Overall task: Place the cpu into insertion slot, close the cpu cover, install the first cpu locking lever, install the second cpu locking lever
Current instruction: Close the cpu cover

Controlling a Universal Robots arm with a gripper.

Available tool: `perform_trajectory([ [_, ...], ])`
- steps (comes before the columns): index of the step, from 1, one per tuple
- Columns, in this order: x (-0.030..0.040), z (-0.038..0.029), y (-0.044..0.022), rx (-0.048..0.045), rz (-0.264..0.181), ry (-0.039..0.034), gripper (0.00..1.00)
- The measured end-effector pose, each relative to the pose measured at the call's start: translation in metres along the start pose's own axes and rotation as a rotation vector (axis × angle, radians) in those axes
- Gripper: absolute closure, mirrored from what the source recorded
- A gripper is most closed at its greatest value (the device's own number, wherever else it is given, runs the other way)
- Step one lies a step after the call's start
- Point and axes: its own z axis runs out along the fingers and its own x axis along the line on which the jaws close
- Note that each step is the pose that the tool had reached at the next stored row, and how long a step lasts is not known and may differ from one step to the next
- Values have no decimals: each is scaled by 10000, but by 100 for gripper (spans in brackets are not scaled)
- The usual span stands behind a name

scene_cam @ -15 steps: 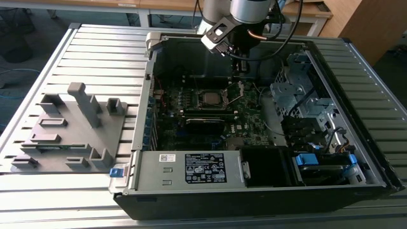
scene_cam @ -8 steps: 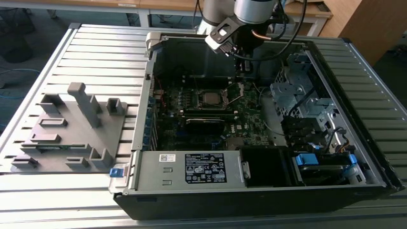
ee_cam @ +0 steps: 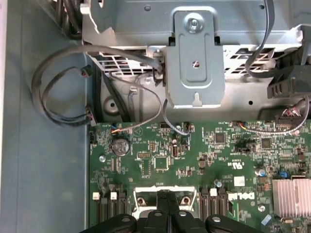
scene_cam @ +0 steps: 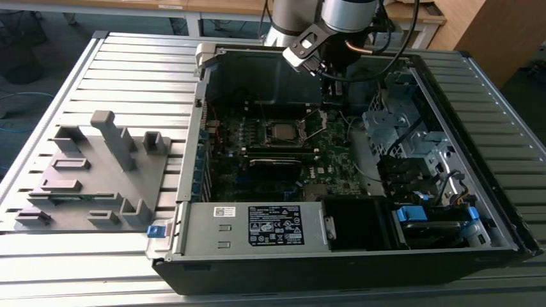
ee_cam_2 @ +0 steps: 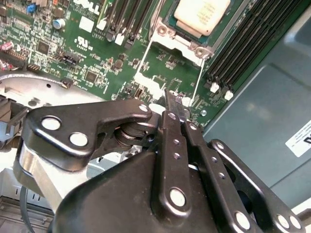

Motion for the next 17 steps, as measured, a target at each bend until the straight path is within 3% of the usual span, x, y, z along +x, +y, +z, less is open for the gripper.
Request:
perform_trajectory([
  [4,2,2,39,0,-1,0,90],
  [17,2,4,48,0,-2,-1,90],
])
